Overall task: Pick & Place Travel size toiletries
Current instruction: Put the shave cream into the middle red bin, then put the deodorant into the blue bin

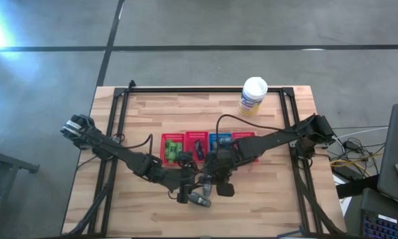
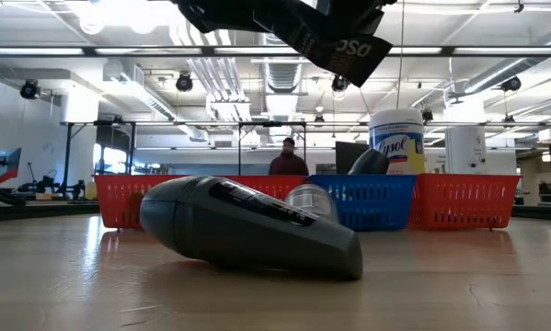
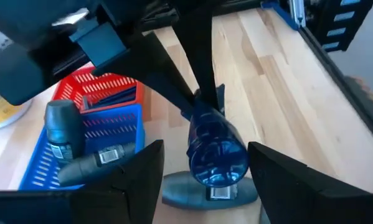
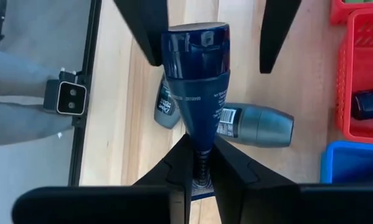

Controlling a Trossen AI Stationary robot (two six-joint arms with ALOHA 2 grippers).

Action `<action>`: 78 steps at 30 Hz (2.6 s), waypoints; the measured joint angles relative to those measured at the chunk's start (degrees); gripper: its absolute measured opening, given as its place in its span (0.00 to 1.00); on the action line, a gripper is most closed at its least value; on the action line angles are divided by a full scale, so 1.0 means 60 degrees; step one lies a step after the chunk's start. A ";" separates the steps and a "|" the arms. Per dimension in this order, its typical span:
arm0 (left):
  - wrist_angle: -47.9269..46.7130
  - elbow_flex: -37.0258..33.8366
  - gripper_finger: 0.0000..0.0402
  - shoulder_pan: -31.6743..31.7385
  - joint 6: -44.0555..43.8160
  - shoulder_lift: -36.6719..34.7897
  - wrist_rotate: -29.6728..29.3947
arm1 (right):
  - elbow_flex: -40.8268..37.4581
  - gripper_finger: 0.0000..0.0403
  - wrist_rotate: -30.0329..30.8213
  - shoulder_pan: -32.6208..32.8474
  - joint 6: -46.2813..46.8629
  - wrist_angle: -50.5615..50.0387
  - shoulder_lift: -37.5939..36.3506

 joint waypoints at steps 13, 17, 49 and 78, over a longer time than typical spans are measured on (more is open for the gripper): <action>0.0113 0.0000 0.40 0.0037 -0.0218 -0.0014 0.0417 | 0.0000 0.10 0.0025 -0.0007 0.0172 0.0315 0.0000; 0.0059 0.0000 0.32 0.0034 -0.0220 -0.0028 0.0419 | -0.0003 0.11 0.0041 0.0001 0.0176 0.0375 0.0004; -0.2737 -0.0355 0.35 0.2209 -0.2911 0.1033 -0.3455 | -0.0106 0.81 0.7542 0.0299 0.2205 -0.1768 -0.2909; -0.2297 0.0142 0.53 -0.0051 0.0778 0.0421 0.1980 | -0.1257 0.80 0.4747 0.0510 0.2466 -0.2115 -0.2823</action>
